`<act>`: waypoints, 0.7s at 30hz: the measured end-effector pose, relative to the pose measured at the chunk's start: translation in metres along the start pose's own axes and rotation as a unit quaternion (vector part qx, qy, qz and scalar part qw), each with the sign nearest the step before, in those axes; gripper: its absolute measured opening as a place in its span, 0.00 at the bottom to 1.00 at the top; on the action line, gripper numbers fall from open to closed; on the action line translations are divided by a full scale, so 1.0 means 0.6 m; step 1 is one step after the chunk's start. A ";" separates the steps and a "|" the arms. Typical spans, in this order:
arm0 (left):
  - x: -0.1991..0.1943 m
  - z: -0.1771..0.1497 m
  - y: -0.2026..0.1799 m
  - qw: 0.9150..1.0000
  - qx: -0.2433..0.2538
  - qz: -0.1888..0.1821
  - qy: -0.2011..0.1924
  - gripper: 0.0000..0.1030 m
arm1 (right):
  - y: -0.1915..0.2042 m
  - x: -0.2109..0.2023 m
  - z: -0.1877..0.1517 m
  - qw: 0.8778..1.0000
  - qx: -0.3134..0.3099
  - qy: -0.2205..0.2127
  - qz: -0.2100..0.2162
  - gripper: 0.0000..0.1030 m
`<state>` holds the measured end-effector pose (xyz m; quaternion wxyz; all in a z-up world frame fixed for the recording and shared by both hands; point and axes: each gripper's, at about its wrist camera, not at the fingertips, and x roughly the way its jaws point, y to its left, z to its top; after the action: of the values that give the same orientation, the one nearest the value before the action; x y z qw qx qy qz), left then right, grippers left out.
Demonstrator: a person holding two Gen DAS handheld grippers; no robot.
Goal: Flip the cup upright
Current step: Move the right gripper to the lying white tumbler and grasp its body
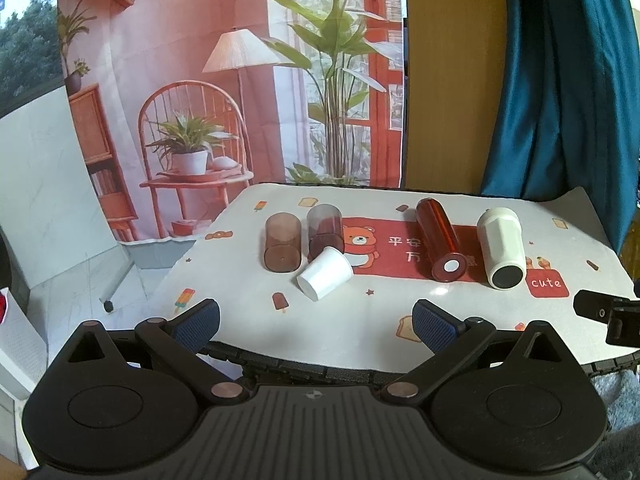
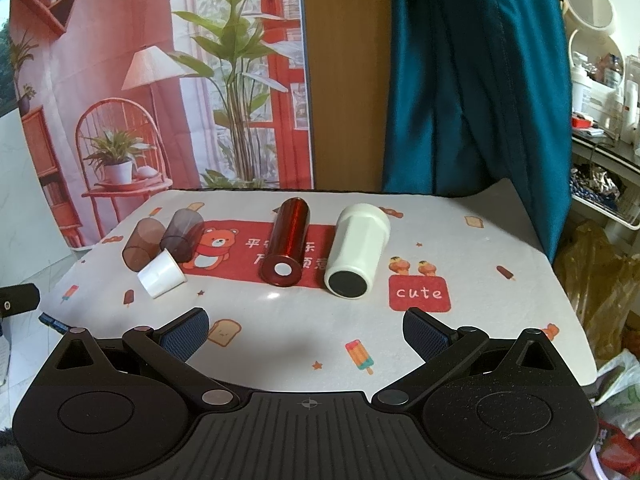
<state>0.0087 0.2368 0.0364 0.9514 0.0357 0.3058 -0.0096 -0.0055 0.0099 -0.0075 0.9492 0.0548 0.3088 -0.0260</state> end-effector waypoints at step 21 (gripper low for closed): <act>0.172 0.038 0.010 0.999 -0.016 0.041 0.022 1.00 | -0.049 0.152 0.044 0.996 0.029 0.036 0.072 1.00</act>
<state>0.1063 0.2417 -0.0048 0.9443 0.0328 0.3256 0.0352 0.0808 -0.0239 -0.0426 0.9349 0.1055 0.3370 0.0355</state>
